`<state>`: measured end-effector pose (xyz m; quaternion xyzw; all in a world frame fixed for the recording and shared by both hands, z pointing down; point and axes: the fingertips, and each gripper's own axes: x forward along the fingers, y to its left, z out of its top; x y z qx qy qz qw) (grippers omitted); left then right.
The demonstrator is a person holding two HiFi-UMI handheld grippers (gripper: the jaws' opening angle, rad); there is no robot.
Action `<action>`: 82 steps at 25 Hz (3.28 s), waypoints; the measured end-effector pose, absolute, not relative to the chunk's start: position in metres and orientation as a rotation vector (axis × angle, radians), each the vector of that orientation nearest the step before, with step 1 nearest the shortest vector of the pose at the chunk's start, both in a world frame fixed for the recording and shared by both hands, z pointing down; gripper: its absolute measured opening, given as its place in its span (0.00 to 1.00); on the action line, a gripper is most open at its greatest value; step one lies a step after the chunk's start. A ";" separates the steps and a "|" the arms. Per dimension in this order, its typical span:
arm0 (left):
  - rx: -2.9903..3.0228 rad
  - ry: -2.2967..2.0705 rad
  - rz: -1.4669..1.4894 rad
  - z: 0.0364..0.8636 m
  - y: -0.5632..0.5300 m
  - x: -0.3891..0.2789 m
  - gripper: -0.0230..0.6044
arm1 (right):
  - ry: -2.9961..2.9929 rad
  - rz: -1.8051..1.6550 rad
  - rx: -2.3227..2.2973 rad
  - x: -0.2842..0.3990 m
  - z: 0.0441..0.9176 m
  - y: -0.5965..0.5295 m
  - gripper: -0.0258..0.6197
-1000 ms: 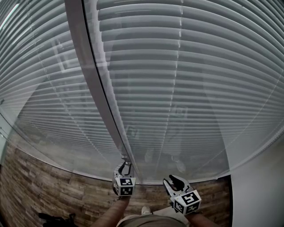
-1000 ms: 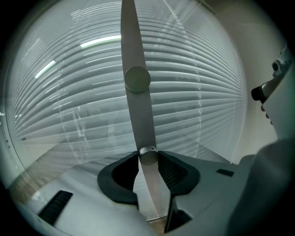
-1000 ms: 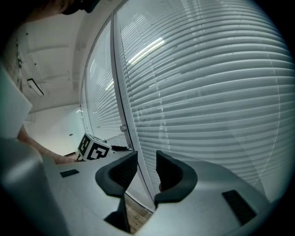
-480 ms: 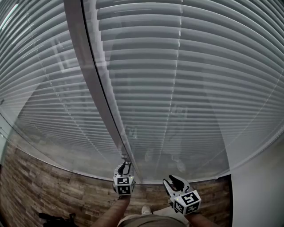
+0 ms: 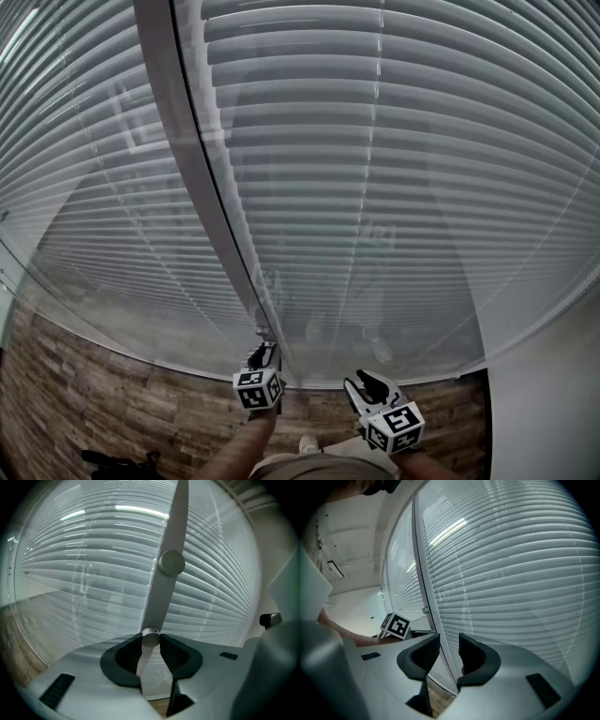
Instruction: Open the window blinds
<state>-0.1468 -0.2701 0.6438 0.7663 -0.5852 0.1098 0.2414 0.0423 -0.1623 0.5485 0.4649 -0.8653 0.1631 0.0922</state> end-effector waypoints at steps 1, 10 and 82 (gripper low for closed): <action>2.091 -1.593 0.288 0.644 -0.270 -0.147 0.25 | -2.566 0.485 1.380 0.042 0.548 -0.162 0.23; 2.038 -1.526 0.175 0.645 -0.269 -0.147 0.25 | -2.568 0.484 1.378 0.043 0.550 -0.160 0.23; 2.264 -1.637 0.532 0.644 -0.268 -0.144 0.35 | -2.571 0.490 1.386 0.042 0.551 -0.170 0.23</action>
